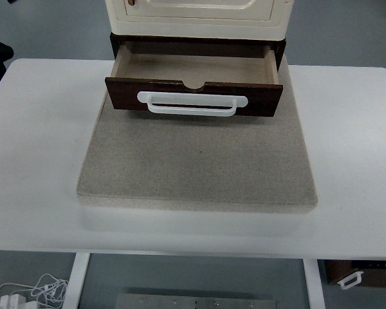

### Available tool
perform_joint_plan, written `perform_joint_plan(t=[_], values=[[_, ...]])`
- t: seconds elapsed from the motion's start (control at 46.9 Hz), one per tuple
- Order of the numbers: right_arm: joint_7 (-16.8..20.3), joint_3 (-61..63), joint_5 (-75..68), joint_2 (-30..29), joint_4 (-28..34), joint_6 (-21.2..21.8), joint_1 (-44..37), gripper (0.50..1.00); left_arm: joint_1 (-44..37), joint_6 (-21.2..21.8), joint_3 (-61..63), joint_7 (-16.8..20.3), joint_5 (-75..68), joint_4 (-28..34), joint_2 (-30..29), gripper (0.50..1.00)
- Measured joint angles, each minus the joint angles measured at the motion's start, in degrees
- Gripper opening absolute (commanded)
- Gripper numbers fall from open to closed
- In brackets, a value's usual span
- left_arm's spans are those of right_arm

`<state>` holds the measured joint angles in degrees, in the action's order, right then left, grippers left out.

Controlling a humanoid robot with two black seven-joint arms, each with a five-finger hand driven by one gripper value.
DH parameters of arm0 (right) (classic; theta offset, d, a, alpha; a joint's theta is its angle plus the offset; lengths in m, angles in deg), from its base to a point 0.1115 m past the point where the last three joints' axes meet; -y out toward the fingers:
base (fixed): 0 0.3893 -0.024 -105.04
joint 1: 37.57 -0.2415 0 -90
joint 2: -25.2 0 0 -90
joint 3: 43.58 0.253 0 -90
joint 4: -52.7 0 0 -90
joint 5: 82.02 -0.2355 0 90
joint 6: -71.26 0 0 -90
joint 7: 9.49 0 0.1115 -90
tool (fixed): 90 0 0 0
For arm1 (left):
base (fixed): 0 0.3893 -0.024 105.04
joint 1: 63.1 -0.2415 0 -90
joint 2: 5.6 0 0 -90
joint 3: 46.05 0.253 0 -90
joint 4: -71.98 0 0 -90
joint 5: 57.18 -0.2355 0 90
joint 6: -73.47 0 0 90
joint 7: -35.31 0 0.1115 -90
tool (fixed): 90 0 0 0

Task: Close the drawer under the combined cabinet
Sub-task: 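Bring the left hand in flat against the open drawer's front face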

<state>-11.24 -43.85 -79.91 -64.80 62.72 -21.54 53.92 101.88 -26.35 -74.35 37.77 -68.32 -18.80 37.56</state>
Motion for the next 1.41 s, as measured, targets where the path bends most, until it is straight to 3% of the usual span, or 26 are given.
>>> perform_joint_plan(t=[0.363, 0.512, 0.789, 1.13, 1.408], values=[[-0.01, 0.00, 0.00, 0.00, 0.00, 0.00, -0.01, 0.952, 7.96, -0.57, 16.39, -0.97, -5.91, -7.40, 0.44, 1.000], [-0.01, 0.00, 0.00, 0.00, 0.00, 0.00, 0.00, 0.952, 11.10, -3.64, 24.27, -1.79, -9.01, -7.83, 0.51, 1.000], [0.00, 0.00, 0.00, 0.00, 0.00, 0.00, 0.01, 0.952, 12.22, -11.60, 28.26, -11.76, -12.68, -7.81, 2.73, 1.000], [0.00, 0.00, 0.00, 0.00, 0.00, 0.00, 0.01, 0.952, 11.35, -11.83, 29.78, -23.55, -12.71, -5.62, 7.66, 1.000], [-0.01, 0.00, 0.00, 0.00, 0.00, 0.00, 0.00, 0.952, 10.76, -11.68, 29.65, -27.60, -12.66, 0.79, 11.02, 1.000]])
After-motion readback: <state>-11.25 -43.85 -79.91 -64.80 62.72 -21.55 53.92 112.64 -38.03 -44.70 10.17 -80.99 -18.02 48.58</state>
